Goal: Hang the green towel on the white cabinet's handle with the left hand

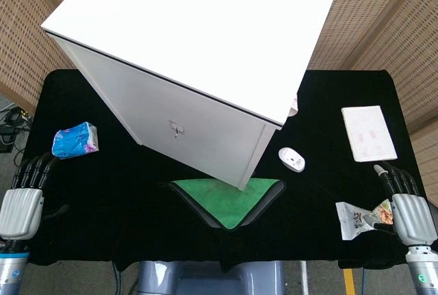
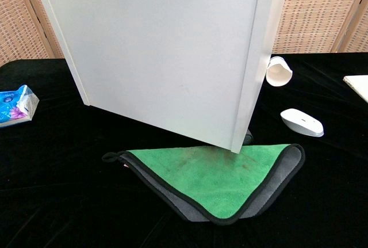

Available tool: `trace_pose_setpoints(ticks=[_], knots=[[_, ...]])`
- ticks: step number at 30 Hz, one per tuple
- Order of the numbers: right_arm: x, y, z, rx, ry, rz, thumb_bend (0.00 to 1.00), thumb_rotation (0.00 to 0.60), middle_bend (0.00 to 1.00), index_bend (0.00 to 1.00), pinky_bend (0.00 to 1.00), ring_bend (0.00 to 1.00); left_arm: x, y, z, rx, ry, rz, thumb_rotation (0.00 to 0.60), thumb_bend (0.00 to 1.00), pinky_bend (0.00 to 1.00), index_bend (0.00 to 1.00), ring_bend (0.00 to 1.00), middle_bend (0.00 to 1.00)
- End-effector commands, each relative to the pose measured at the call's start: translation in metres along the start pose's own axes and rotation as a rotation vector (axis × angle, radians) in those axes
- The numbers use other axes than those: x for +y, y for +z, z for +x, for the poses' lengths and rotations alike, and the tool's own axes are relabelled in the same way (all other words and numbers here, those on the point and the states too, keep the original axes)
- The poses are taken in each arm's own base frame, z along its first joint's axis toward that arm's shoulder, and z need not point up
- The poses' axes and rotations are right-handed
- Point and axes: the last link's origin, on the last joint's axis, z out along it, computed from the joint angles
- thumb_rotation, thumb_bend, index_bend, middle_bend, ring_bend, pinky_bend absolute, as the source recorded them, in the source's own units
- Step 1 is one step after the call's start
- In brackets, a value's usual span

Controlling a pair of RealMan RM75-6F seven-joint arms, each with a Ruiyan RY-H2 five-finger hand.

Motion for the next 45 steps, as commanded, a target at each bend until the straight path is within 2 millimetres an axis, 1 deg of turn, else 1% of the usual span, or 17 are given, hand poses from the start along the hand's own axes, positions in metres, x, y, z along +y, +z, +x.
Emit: trace_pose_setpoints(ticks=[1, 22, 23, 24, 25, 26, 27, 29, 32, 34, 36, 38, 39, 45], knots=[[0.0, 0.0, -0.001, -0.003, 0.0, 0.001, 0.12, 0.6, 0.0, 0.0, 0.0, 0.0, 0.0, 0.0, 0.0, 0.0, 0.001, 0.0, 0.6, 0.11, 0.0, 0.0, 0.0, 0.0], [0.001, 0.001, 0.0, 0.0, 0.001, -0.007, 0.12, 0.6, 0.0, 0.0, 0.0, 0.0, 0.003, 0.001, -0.004, -0.016, 0.001, -0.008, 0.6, 0.12, 0.0, 0.0, 0.0, 0.0], [0.0, 0.0, 0.001, 0.003, 0.003, -0.005, 0.12, 0.6, 0.0, 0.0, 0.0, 0.0, 0.003, 0.001, -0.004, -0.005, 0.007, -0.008, 0.6, 0.12, 0.03, 0.0, 0.05, 0.06], [0.0, 0.0, 0.001, 0.006, 0.005, -0.004, 0.12, 0.6, 0.0, 0.0, 0.0, 0.0, 0.007, 0.002, -0.005, -0.001, 0.0, -0.019, 0.6, 0.13, 0.13, 0.0, 0.16, 0.21], [0.0, -0.001, 0.002, 0.007, 0.005, -0.004, 0.12, 0.6, 0.0, 0.0, 0.0, 0.0, 0.009, 0.002, -0.008, -0.013, -0.014, -0.028, 0.6, 0.13, 0.21, 0.0, 0.25, 0.32], [0.0, -0.001, 0.002, 0.008, 0.006, -0.004, 0.12, 0.6, 0.0, 0.0, 0.0, 0.0, 0.011, 0.003, -0.011, -0.029, -0.024, -0.035, 0.6, 0.13, 0.36, 0.02, 0.42, 0.52], [0.0, -0.001, 0.002, 0.009, 0.005, -0.005, 0.12, 0.6, 0.0, 0.0, 0.0, 0.0, 0.015, 0.004, -0.016, -0.062, -0.027, -0.049, 0.6, 0.13, 0.46, 0.03, 0.53, 0.65], [0.0, -0.001, 0.002, 0.007, 0.005, -0.006, 0.12, 0.6, 0.0, 0.0, 0.0, 0.0, 0.021, 0.01, -0.023, -0.096, -0.015, -0.07, 0.6, 0.14, 0.54, 0.07, 0.63, 0.76], [0.0, -0.001, 0.001, 0.003, 0.004, -0.005, 0.12, 0.6, 0.0, 0.0, 0.0, 0.0, 0.04, 0.022, -0.036, -0.131, 0.013, -0.121, 0.6, 0.14, 0.6, 0.15, 0.71, 0.84], [0.0, -0.001, 0.002, 0.003, 0.005, -0.006, 0.12, 0.6, 0.0, 0.0, 0.0, 0.0, 0.052, 0.028, -0.042, -0.153, 0.016, -0.146, 0.6, 0.15, 0.63, 0.21, 0.73, 0.87], [0.001, -0.001, 0.003, 0.008, 0.009, -0.01, 0.12, 0.6, 0.0, 0.0, 0.0, 0.0, 0.071, 0.039, -0.053, -0.202, 0.001, -0.186, 0.6, 0.18, 0.65, 0.28, 0.76, 0.89], [0.001, -0.001, 0.004, 0.01, 0.013, -0.012, 0.12, 0.6, 0.0, 0.0, 0.0, 0.0, 0.082, 0.047, -0.061, -0.231, -0.006, -0.199, 0.6, 0.21, 0.67, 0.33, 0.77, 0.91], [0.002, 0.0, 0.004, 0.01, 0.015, -0.013, 0.12, 0.6, 0.0, 0.0, 0.0, 0.0, 0.09, 0.052, -0.067, -0.26, -0.003, -0.21, 0.6, 0.23, 0.68, 0.35, 0.78, 0.91], [0.002, -0.001, 0.006, 0.014, 0.026, -0.011, 0.12, 0.6, 0.0, 0.0, 0.0, 0.0, 0.125, 0.079, -0.095, -0.359, 0.015, -0.215, 0.6, 0.29, 0.69, 0.39, 0.79, 0.92]])
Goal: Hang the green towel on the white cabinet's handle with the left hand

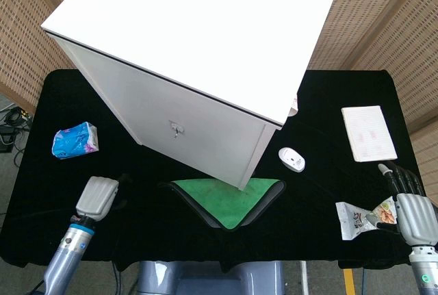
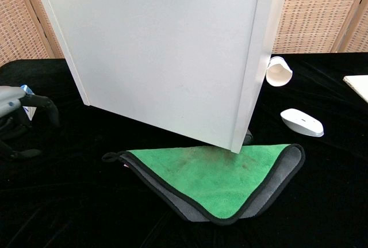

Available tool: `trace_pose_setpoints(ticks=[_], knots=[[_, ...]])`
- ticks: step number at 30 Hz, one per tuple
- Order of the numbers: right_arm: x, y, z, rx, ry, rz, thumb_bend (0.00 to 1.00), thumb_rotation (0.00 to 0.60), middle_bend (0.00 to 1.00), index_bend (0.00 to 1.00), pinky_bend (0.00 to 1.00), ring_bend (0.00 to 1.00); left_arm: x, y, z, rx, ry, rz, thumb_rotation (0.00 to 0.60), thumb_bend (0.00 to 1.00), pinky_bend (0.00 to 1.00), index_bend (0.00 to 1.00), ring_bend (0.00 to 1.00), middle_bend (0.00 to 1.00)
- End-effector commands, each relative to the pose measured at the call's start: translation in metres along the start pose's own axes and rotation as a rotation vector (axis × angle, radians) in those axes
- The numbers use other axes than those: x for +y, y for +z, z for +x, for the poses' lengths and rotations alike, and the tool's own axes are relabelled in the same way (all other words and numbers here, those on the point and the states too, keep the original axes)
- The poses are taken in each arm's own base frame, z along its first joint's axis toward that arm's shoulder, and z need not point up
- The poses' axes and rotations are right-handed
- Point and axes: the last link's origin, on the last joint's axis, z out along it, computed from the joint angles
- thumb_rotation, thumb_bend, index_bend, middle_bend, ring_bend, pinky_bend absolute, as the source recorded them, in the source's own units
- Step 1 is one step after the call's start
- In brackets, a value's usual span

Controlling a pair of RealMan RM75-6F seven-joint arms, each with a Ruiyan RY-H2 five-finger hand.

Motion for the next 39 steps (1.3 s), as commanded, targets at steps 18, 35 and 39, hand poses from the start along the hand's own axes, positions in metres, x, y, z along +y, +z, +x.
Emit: trace_pose_setpoints(ticks=[18, 35, 39], knots=[[0.005, 0.0, 0.01, 0.014, 0.057, -0.007, 0.12, 0.6, 0.0, 0.0, 0.0, 0.0, 0.086, 0.097, -0.037, -0.102, 0.193, -0.036, 0.6, 0.24, 0.69, 0.41, 0.79, 0.92], [0.006, 0.0, 0.012, 0.014, 0.077, -0.006, 0.12, 0.6, 0.0, 0.0, 0.0, 0.0, 0.113, 0.11, -0.056, -0.134, 0.218, -0.053, 0.6, 0.24, 0.69, 0.42, 0.79, 0.92], [0.006, -0.001, 0.012, 0.015, 0.081, -0.003, 0.12, 0.6, 0.0, 0.0, 0.0, 0.0, 0.118, 0.112, -0.06, -0.136, 0.227, -0.053, 0.6, 0.24, 0.69, 0.42, 0.79, 0.92]])
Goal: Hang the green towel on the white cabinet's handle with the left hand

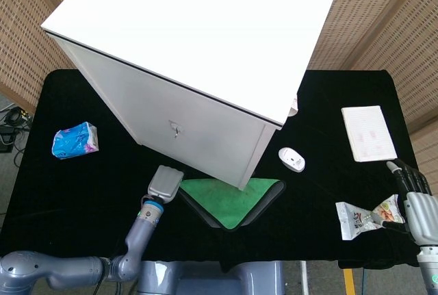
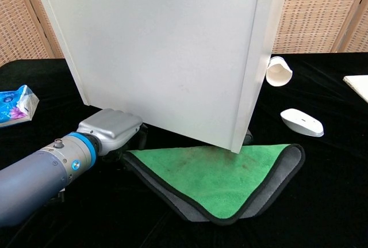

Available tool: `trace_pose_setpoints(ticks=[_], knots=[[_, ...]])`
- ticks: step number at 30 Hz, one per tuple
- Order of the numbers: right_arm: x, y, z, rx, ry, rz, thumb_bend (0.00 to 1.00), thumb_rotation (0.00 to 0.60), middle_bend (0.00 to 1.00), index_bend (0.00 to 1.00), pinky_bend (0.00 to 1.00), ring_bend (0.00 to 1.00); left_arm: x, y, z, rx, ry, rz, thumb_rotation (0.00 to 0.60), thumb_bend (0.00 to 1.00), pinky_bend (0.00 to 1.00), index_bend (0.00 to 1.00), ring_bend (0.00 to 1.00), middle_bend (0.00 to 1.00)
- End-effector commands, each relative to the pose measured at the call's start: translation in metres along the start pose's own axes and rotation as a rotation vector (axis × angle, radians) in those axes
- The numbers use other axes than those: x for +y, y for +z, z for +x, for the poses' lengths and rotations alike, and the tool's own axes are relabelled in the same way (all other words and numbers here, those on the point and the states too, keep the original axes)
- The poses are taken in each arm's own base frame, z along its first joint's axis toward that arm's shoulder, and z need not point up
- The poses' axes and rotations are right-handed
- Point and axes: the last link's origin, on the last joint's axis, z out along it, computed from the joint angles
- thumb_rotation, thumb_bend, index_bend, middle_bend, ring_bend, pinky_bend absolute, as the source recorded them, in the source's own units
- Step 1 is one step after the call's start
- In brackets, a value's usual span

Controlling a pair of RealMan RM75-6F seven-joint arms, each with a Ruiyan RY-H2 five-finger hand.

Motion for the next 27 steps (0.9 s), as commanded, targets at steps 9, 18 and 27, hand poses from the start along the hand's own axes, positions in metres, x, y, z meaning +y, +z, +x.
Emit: trace_pose_setpoints(ticks=[9, 18, 27], knots=[[0.0016, 0.0, 0.0025, 0.01, 0.016, -0.005, 0.12, 0.6, 0.0, 0.0, 0.0, 0.0, 0.0076, 0.005, -0.0067, -0.005, 0.034, 0.002, 0.6, 0.24, 0.69, 0.42, 0.79, 0.92], [0.0032, 0.0009, 0.0037, 0.012, 0.023, -0.009, 0.12, 0.6, 0.0, 0.0, 0.0, 0.0, 0.0106, 0.0058, -0.0094, -0.014, 0.054, 0.002, 0.6, 0.26, 0.69, 0.43, 0.79, 0.92], [0.0029, 0.0007, 0.0038, 0.011, 0.025, -0.009, 0.12, 0.6, 0.0, 0.0, 0.0, 0.0, 0.0098, 0.0036, -0.0094, 0.008, 0.077, 0.002, 0.6, 0.55, 0.69, 0.5, 0.79, 0.92]])
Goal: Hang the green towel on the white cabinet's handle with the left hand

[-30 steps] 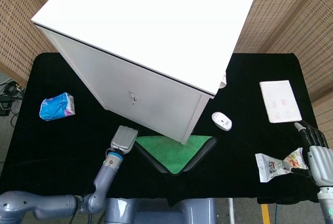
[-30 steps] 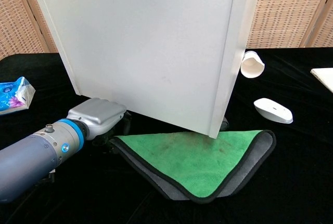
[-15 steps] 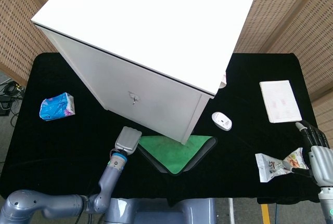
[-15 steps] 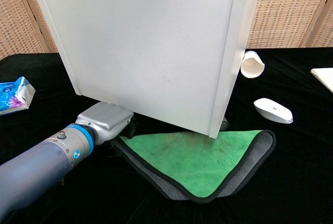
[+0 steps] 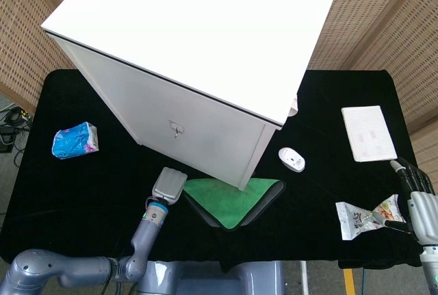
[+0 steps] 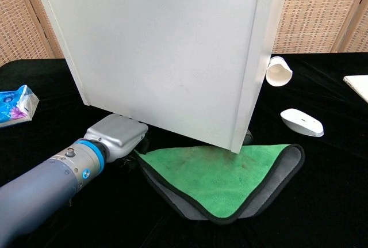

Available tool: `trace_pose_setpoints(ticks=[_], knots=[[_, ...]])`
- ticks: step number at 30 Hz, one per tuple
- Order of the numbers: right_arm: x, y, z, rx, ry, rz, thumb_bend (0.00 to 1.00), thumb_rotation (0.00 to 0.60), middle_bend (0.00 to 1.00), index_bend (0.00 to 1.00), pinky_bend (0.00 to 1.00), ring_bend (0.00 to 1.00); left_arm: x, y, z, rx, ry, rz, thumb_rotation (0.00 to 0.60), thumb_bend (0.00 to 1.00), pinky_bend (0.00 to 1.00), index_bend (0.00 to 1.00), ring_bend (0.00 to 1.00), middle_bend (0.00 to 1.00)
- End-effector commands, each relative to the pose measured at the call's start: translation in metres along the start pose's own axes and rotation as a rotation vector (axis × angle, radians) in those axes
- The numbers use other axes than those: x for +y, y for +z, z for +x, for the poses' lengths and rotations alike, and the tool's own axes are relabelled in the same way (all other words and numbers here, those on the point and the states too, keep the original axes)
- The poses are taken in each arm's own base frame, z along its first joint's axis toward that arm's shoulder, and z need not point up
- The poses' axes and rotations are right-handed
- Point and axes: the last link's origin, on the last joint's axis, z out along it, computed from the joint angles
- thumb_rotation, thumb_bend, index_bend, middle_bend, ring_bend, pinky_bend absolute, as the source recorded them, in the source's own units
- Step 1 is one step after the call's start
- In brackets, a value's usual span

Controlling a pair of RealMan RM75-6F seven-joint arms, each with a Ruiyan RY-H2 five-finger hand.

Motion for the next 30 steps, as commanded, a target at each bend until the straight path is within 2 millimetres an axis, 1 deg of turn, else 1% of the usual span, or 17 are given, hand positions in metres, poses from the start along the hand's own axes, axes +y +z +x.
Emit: trace_pose_setpoints(ticks=[1, 3, 12, 14, 15, 21, 22, 25, 28, 30], knots=[[0.0, 0.0, 0.0, 0.0, 0.0, 0.0, 0.12, 0.6, 0.0, 0.0, 0.0, 0.0, -0.001, -0.002, 0.002, 0.019, 0.004, -0.003, 0.6, 0.56, 0.69, 0.51, 0.79, 0.92], [0.0, 0.0, 0.0, 0.001, 0.0, 0.0, 0.12, 0.6, 0.0, 0.0, 0.0, 0.0, -0.003, -0.005, 0.004, 0.034, 0.004, -0.007, 0.6, 0.58, 0.69, 0.52, 0.79, 0.92], [-0.002, -0.001, -0.001, -0.003, -0.006, 0.005, 0.12, 0.6, 0.0, 0.0, 0.0, 0.0, -0.016, -0.015, 0.016, 0.097, 0.021, -0.027, 0.6, 0.58, 0.69, 0.55, 0.79, 0.92], [-0.002, -0.001, -0.001, -0.001, -0.007, 0.005, 0.12, 0.6, 0.0, 0.0, 0.0, 0.0, -0.02, -0.02, 0.02, 0.125, 0.031, -0.04, 0.6, 0.58, 0.69, 0.55, 0.79, 0.92], [-0.002, -0.001, -0.001, 0.001, -0.008, 0.005, 0.12, 0.6, 0.0, 0.0, 0.0, 0.0, -0.024, -0.029, 0.026, 0.175, 0.047, -0.064, 0.6, 0.58, 0.69, 0.56, 0.79, 0.92], [-0.002, -0.001, -0.001, 0.003, -0.01, 0.004, 0.12, 0.6, 0.0, 0.0, 0.0, 0.0, -0.047, -0.063, 0.043, 0.324, 0.102, -0.148, 0.6, 0.58, 0.69, 0.62, 0.79, 0.92], [-0.002, -0.001, -0.001, 0.003, -0.01, 0.004, 0.11, 0.6, 0.0, 0.0, 0.0, 0.0, -0.05, -0.066, 0.044, 0.335, 0.105, -0.154, 0.6, 0.58, 0.69, 0.63, 0.79, 0.92], [-0.002, -0.001, -0.001, 0.006, -0.013, 0.003, 0.11, 0.6, 0.0, 0.0, 0.0, 0.0, -0.065, -0.085, 0.055, 0.426, 0.13, -0.181, 0.6, 0.58, 0.69, 0.68, 0.79, 0.92], [-0.003, -0.001, -0.001, 0.007, -0.016, 0.004, 0.11, 0.6, 0.0, 0.0, 0.0, 0.0, -0.075, -0.096, 0.063, 0.486, 0.146, -0.198, 0.6, 0.58, 0.69, 0.74, 0.79, 0.92], [-0.004, -0.002, -0.002, 0.006, -0.019, 0.006, 0.11, 0.6, 0.0, 0.0, 0.0, 0.0, -0.084, -0.103, 0.072, 0.552, 0.176, -0.206, 0.6, 0.58, 0.69, 0.79, 0.79, 0.92]])
